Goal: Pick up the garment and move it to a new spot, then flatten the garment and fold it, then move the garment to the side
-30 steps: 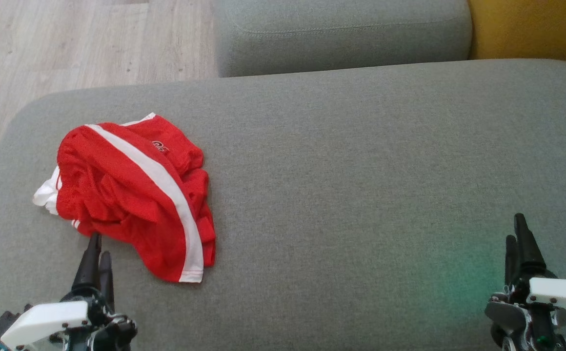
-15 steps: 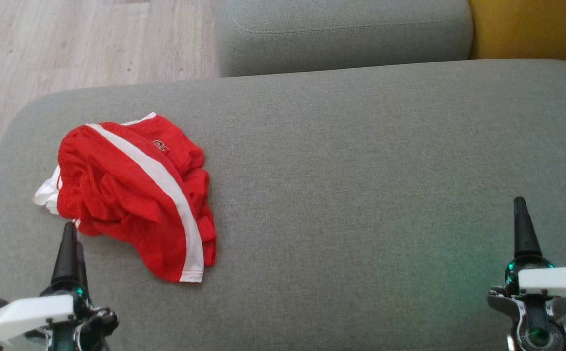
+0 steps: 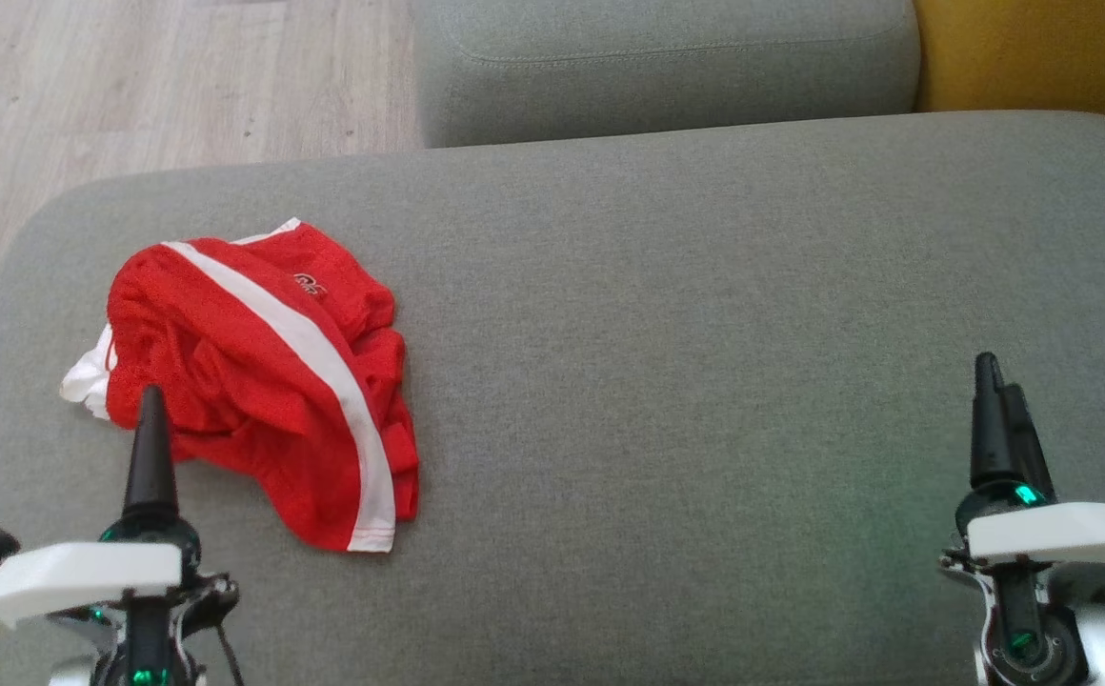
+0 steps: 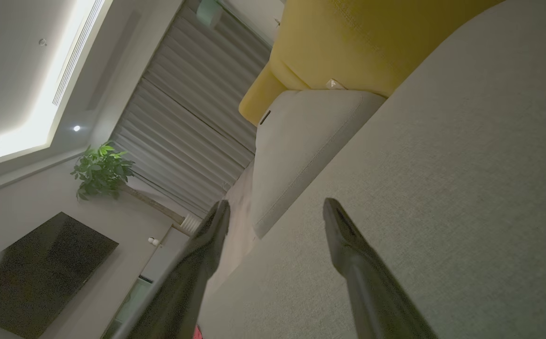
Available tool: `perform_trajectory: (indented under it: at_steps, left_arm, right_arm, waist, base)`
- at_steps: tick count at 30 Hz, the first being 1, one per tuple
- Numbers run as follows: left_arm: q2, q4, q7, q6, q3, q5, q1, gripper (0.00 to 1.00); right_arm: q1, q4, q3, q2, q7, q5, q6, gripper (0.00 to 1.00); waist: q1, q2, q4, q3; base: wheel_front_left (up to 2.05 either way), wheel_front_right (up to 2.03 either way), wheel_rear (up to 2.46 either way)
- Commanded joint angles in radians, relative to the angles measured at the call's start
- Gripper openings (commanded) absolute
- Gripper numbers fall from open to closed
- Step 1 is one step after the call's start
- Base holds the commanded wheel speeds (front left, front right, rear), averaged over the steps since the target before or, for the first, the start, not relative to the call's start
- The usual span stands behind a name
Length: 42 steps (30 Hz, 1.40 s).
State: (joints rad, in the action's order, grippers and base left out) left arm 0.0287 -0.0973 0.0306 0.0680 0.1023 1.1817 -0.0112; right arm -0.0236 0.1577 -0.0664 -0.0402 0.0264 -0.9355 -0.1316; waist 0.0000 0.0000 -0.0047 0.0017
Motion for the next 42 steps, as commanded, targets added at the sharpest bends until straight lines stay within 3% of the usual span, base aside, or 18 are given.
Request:
perform_trajectory:
  at_steps: [1,19,25,42]
  left_arm:
    - [0.014,0.055,0.013,-0.007,0.002,-0.045,0.041,1.00]
    - [0.019,0.125,0.066,-0.053,-0.160,-0.473,0.020,1.00]
    - [0.062,0.133,0.084,-0.115,-0.235,-0.592,0.021,1.00]
    - [0.171,0.119,0.130,-0.290,-0.436,-0.788,0.047,1.00]
  right_arm:
    - [-0.034,-0.048,0.017,-0.006,0.016,0.045,0.000,1.00]
    - [-0.023,-0.069,0.075,-0.007,0.069,0.348,0.001,1.00]
    - [-0.019,-0.080,0.088,-0.007,0.087,0.430,0.001,1.00]
    - [-0.001,-0.080,0.109,-0.008,0.134,0.665,0.001,1.00]
  waist:
    - [0.0000,0.0000,-0.001,0.000]
    - [0.0000,0.0000,0.000,0.000]
    - [0.0000,0.0000,0.001,0.000]
    - [0.0000,0.0000,0.000,-0.004]
  base:
    - [0.00,0.00,0.00]
    - [0.00,0.00,0.00]
    - [0.00,0.00,0.00]
    - [0.00,0.00,0.00]
